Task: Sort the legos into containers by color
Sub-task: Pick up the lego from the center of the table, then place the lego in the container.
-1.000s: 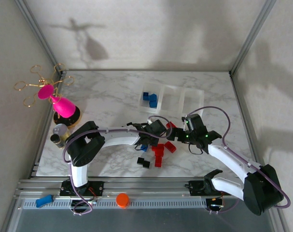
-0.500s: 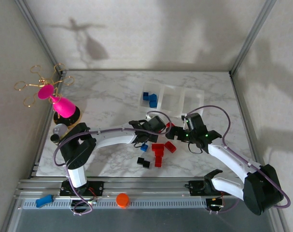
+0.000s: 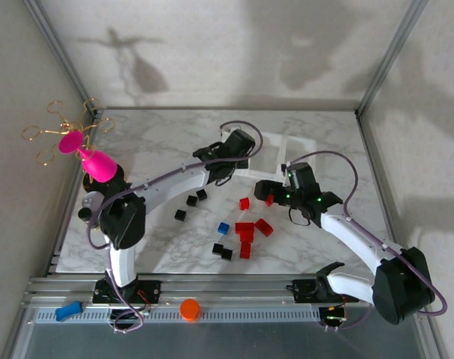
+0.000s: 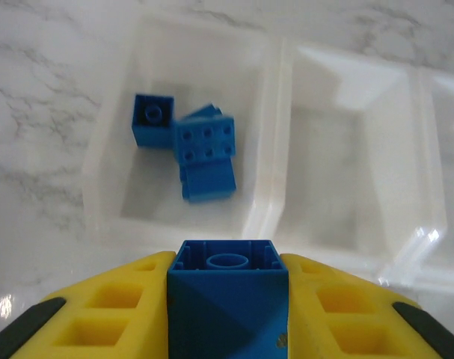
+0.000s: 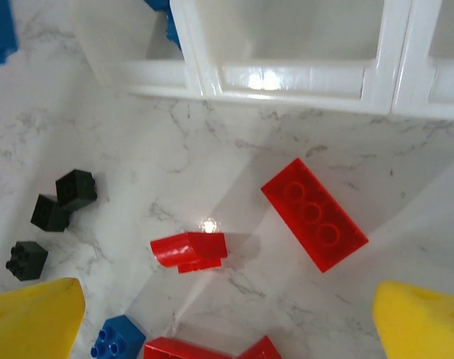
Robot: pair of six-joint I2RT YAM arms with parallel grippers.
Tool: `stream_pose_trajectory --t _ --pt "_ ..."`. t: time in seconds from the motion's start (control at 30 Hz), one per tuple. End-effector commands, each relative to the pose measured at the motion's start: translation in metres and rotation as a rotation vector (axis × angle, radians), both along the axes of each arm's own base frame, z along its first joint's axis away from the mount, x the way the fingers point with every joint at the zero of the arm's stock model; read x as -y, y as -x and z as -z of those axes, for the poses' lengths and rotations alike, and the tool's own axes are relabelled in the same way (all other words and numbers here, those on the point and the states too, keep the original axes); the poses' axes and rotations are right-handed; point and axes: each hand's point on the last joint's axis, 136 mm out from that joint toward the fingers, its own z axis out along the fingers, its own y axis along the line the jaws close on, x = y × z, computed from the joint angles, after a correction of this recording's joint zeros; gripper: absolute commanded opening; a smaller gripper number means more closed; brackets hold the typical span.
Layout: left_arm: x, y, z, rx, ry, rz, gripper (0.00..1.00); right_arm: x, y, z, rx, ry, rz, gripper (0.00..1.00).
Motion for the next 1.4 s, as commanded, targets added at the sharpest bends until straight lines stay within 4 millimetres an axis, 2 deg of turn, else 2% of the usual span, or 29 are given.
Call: stream_pose_trajectory --t 0.0,0.2,0.37,0.77,0.87,1.03,1.23,1.37 --pt "-0.006 -0.028 0.01 0.016 -0.058 -0.038 0.31 0.005 -0.011 -0.013 0.045 0.008 0.022 0.99" --pt "-0.004 -0.071 0.02 0.028 -0.019 -0.07 0.31 0.006 -0.013 -0.011 0.039 -0.002 0.027 0.99" --pt "-0.003 -0.092 0.036 0.01 0.02 -0.085 0.31 0.005 -0.016 -0.01 0.036 -0.001 0.023 0.99" --pt "0.018 -0.113 0.07 -0.011 0.045 -0.048 0.31 0.002 -0.02 -0.007 0.03 -0.001 0.015 0.99" --pt "0.019 -0.112 0.073 -0.023 0.042 -0.043 0.37 0.003 -0.02 -0.008 0.031 -0.002 0.016 0.99" --pt "0.017 -0.11 0.058 -0.015 0.04 -0.034 0.51 0.0 -0.02 -0.009 0.03 -0.005 0.0 0.99" --pt "0.01 -0.097 0.011 0.025 0.073 -0.027 0.53 -0.004 -0.021 -0.015 0.035 -0.001 -0.034 0.99" --pt "0.0 -0.076 -0.008 0.032 0.1 -0.019 0.54 -0.006 -0.017 -0.015 0.028 0.018 -0.061 0.99"
